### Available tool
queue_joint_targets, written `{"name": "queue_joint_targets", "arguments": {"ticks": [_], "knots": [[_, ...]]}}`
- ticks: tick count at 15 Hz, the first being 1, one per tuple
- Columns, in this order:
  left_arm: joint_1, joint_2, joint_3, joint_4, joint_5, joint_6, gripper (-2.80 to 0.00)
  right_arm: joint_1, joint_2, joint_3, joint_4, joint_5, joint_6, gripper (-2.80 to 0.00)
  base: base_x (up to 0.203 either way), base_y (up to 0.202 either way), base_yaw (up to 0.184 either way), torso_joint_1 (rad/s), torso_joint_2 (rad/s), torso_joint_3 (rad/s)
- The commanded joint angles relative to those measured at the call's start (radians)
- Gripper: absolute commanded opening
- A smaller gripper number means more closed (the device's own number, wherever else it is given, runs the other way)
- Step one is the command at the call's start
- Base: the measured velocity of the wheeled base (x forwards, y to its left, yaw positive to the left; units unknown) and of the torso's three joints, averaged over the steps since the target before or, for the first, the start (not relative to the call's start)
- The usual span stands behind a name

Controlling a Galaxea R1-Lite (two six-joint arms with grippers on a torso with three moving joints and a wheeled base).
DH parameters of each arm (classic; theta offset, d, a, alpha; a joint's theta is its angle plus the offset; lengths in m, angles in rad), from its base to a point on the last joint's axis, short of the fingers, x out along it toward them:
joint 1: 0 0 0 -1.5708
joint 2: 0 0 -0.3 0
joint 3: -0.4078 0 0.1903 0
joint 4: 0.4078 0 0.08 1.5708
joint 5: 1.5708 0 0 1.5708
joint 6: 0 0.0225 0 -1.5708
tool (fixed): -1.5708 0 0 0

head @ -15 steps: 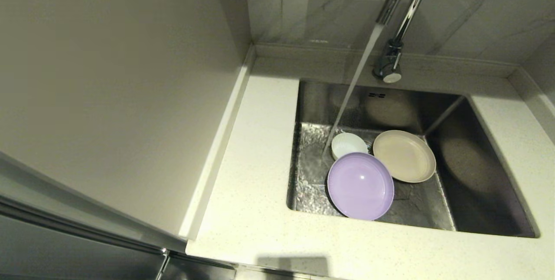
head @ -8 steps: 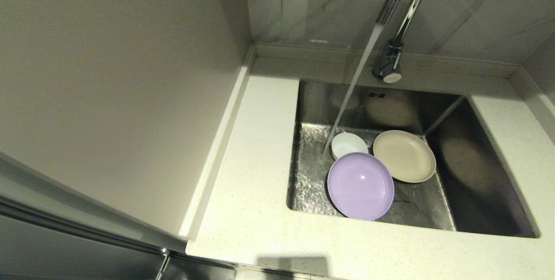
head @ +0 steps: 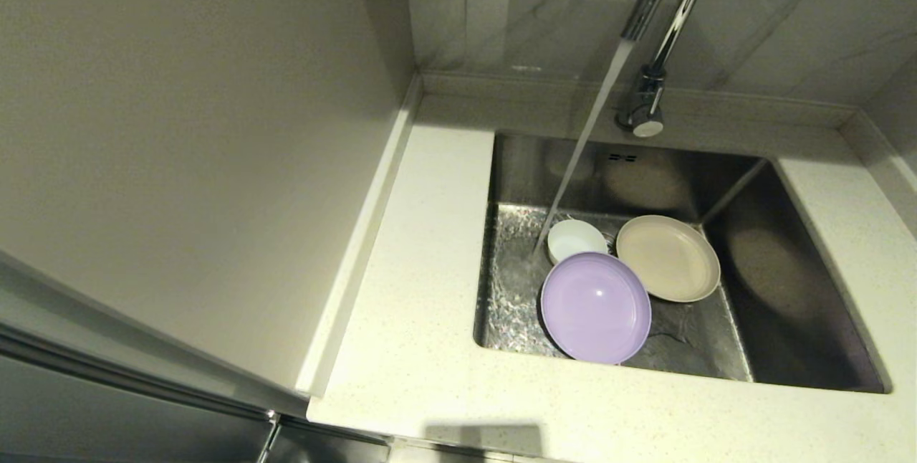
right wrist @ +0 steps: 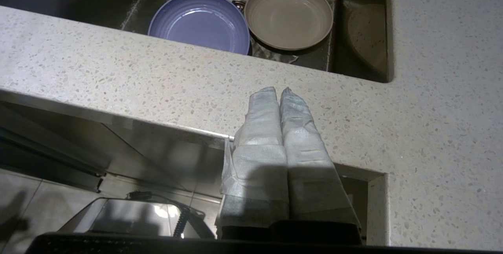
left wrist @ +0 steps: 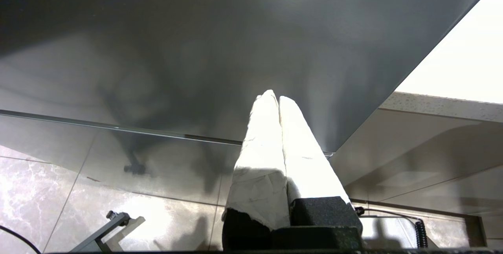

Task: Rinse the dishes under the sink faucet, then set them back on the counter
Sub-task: Wait for the water to rinse the bowl

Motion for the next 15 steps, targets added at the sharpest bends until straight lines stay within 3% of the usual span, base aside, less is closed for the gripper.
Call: {"name": "queue_joint_targets", "arguments": {"ticks": [1,15], "knots": [[0.0,-0.002,0.0,0.0,0.001,-0.001,-2.8,0.0,0.003,0.0,-0.001,0.0,-0.001,-2.8,0.0,0.0,0.0,0.0,0.0,0.0],[0.0,-0.002,0.0,0.0,0.001,-0.001,-2.8,0.0,0.003,0.0,-0.001,0.0,-0.001,-2.8,0.0,0.0,0.0,0.0,0.0,0.0]]}}
